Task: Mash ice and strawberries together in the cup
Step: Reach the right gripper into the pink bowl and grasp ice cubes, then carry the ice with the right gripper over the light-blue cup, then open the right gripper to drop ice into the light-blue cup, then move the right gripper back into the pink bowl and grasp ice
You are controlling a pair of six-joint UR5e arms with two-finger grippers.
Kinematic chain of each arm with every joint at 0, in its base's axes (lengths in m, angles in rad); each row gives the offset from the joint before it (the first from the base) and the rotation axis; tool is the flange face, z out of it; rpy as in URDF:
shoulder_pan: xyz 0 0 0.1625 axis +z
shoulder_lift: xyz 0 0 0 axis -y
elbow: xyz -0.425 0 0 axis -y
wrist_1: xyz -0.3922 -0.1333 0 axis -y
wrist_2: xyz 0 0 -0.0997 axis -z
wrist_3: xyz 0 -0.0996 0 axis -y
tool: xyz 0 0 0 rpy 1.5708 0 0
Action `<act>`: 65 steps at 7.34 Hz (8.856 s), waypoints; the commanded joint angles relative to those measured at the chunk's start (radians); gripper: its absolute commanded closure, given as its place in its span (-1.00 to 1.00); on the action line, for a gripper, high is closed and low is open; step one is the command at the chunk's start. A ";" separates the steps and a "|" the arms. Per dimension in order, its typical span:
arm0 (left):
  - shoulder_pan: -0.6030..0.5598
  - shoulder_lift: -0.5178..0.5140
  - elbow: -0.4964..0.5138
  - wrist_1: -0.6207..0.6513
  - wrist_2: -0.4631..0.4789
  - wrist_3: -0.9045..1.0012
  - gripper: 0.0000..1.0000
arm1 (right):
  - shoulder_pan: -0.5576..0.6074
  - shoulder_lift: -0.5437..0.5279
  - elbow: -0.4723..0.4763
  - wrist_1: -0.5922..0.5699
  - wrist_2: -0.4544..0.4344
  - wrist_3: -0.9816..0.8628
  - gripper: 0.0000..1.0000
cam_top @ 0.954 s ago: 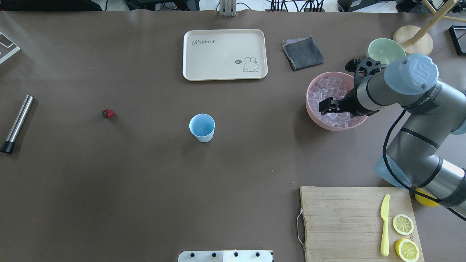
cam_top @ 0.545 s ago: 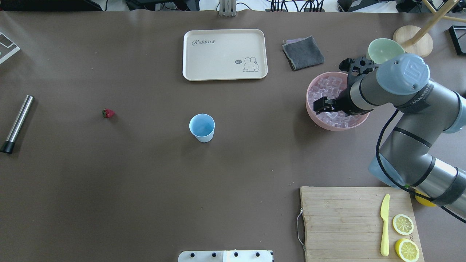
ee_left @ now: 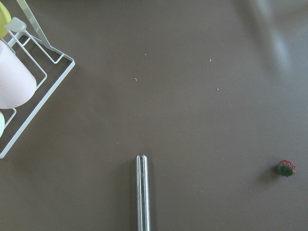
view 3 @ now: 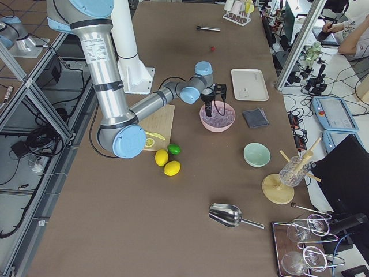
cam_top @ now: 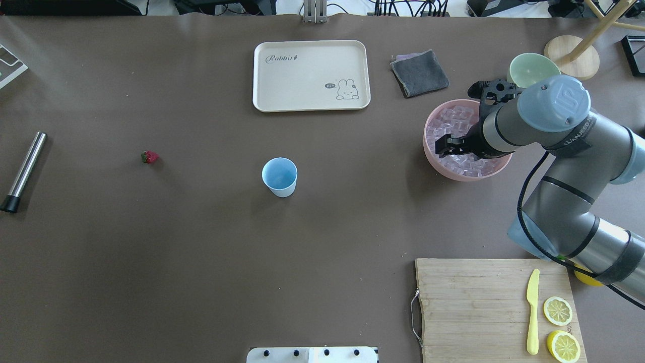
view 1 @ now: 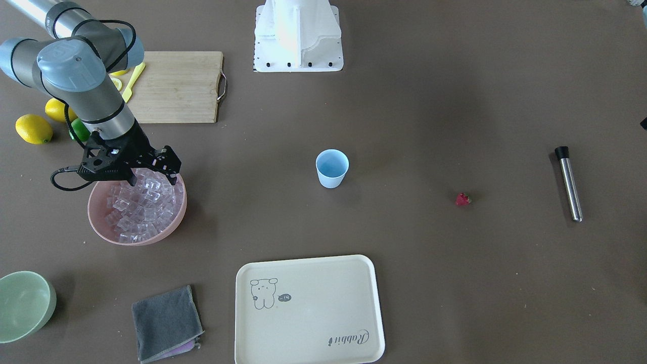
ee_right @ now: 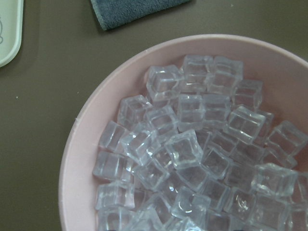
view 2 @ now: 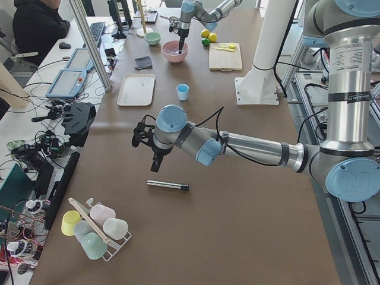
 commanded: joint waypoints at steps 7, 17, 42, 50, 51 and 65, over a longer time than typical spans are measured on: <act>-0.002 0.001 -0.002 -0.022 0.000 -0.001 -0.96 | 0.025 -0.011 -0.061 0.167 0.026 0.003 1.00; 0.000 -0.001 0.005 -0.022 0.000 -0.009 -0.96 | -0.263 0.645 -0.127 -0.442 -0.214 0.124 1.00; -0.002 0.027 0.005 -0.106 0.000 -0.013 -0.96 | 0.042 0.054 0.107 -0.169 0.141 -0.460 -0.70; 0.002 0.018 0.002 -0.117 0.000 -0.015 -0.96 | 0.229 0.097 -0.059 -0.129 0.181 -0.148 -0.61; 0.008 0.011 0.006 -0.117 0.000 -0.013 -0.96 | 0.228 0.097 -0.065 -0.128 0.175 -0.135 -0.61; 0.041 -0.009 0.023 -0.160 0.000 -0.012 -0.96 | 0.186 0.147 -0.222 0.012 0.069 -0.046 -0.35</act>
